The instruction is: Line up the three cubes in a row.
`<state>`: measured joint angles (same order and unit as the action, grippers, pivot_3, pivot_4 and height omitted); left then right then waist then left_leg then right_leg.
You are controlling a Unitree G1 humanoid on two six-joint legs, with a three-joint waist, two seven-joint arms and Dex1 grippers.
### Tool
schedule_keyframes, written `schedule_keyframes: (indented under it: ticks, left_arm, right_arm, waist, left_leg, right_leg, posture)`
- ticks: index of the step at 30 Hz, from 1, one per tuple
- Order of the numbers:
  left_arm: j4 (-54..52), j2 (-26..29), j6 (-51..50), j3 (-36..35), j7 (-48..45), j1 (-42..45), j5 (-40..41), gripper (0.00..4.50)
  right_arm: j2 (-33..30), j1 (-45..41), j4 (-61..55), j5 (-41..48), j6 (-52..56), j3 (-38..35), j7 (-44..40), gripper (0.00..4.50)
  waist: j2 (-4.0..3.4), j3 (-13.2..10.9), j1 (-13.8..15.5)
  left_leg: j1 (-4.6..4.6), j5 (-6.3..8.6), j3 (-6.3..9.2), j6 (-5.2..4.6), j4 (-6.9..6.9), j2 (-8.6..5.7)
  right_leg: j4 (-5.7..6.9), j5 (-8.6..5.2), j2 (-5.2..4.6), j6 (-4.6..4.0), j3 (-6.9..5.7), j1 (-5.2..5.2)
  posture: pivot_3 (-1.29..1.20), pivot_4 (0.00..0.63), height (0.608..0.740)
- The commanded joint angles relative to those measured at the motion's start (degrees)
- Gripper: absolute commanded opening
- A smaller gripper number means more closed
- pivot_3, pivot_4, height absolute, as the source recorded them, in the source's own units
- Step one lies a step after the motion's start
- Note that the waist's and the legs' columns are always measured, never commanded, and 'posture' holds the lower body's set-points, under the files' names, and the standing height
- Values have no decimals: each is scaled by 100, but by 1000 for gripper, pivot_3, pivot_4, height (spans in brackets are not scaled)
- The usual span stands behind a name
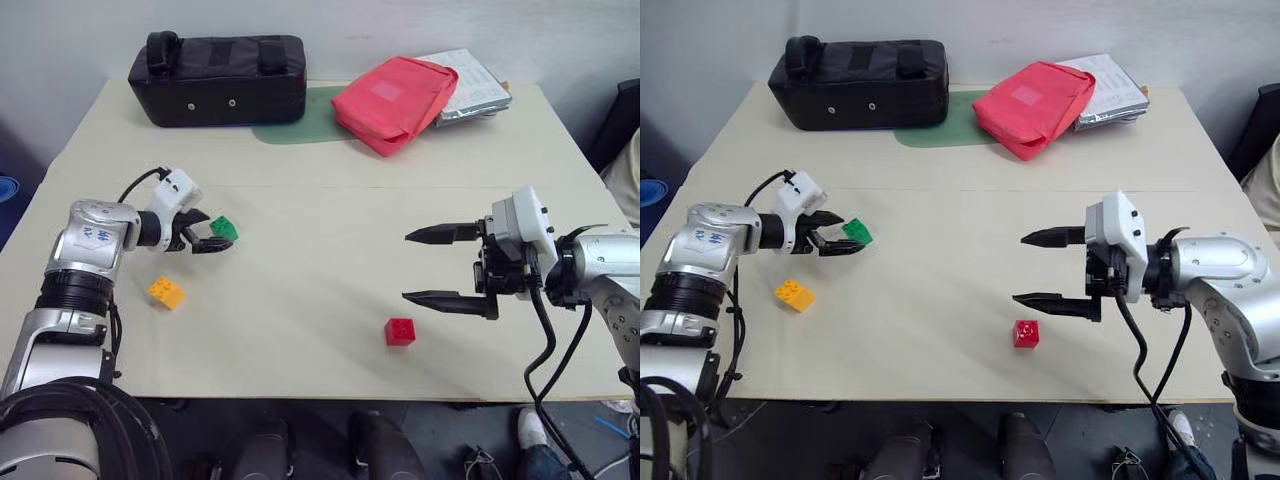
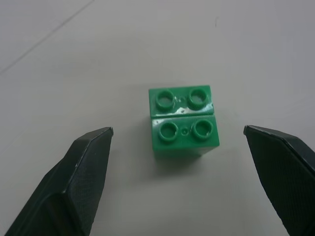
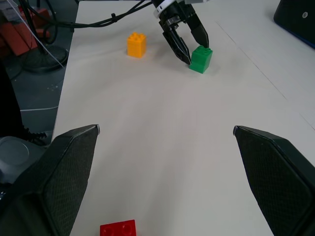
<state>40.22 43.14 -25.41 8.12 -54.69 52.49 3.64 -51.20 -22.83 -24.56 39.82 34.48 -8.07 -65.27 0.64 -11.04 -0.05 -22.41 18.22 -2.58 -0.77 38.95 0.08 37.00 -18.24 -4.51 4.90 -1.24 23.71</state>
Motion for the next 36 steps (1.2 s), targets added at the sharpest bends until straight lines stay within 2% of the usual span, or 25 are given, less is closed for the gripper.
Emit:
schedule_keyframes:
  ticks: [1, 10, 15, 18, 22, 24, 29, 33, 36]
  left_arm:
    - [535, -101, 224, 8, 168, 425, -258, 4118]
    - [1369, -353, 706, -74, 22, 779, -380, 1524]
    - [1482, -363, 877, -119, -64, 765, -429, 1486]
    - [1003, -362, 1124, -210, -640, 647, -170, 1486]
    - [-674, -264, 1088, -119, -1527, 55, 181, 1486]
    - [-1989, -229, 812, 74, -1823, -429, 343, 1486]
    - [-4403, -311, -148, 645, -1774, -1317, 399, 1486]
    - [-5298, -333, -561, 1104, -1597, -1671, 185, 1486]
    - [-5456, -382, -647, 1302, -1405, -1777, 81, 1486]
  right_arm:
    - [-4, 9, -265, 174, -1, -218, 147, 4500]
    - [-48, 136, -362, 279, 24, -242, 298, 4500]
    - [-147, 172, -348, 234, -4, -257, 267, 4500]
    - [-253, 277, -304, 143, -79, -282, 184, 4500]
    - [-471, 688, -309, -99, -309, -355, 2, 4500]
    - [-629, 1017, -378, -126, -350, -489, -175, 4500]
    - [-953, 1612, -519, -334, -616, -649, -529, 4500]
    - [-1114, 1961, -612, -529, -896, -664, -793, 4500]
    - [-1154, 2062, -644, -594, -1050, -631, -916, 4500]
  waist:
    - [7, -3, 3]
    - [10, -3, 6]
    - [10, -2, 1]
    - [10, -2, 5]
    - [10, -3, 13]
    - [10, -2, 13]
    - [9, -2, 10]
    - [9, -2, -5]
    - [9, -2, 1]
  left_leg:
    - [0, 2, 1, -4, 5, -1]
    - [-9, 8, 2, -16, 7, -4]
    - [-6, 8, 1, -15, 9, -4]
    - [-8, 8, 1, -16, 9, -5]
    - [-11, 9, 2, -16, 8, -4]
    - [-11, 8, 3, -16, 10, -5]
    - [-4, 9, 4, -17, 11, -4]
    - [8, 10, 4, -20, 10, -3]
    - [11, 10, 4, -20, 10, -3]
  right_leg:
    - [-3, 0, -1, 1, 1, -2]
    - [-5, 6, -5, 11, 0, -3]
    - [-1, 7, -4, 13, 2, -4]
    - [-3, 7, -5, 13, 2, -3]
    - [-8, 7, -7, 13, 3, -4]
    - [-10, 8, -9, 13, 5, -5]
    - [-11, 10, -8, 19, 16, -16]
    - [-11, 10, -3, 19, 20, -28]
    - [-11, 10, -1, 19, 22, -27]
  posture:
    - [0, 150, 740]
    - [0, 150, 740]
    - [0, 150, 740]
    - [0, 150, 740]
    - [0, 150, 740]
    - [0, 150, 740]
    - [0, 150, 740]
    - [0, 150, 740]
    - [0, 150, 740]
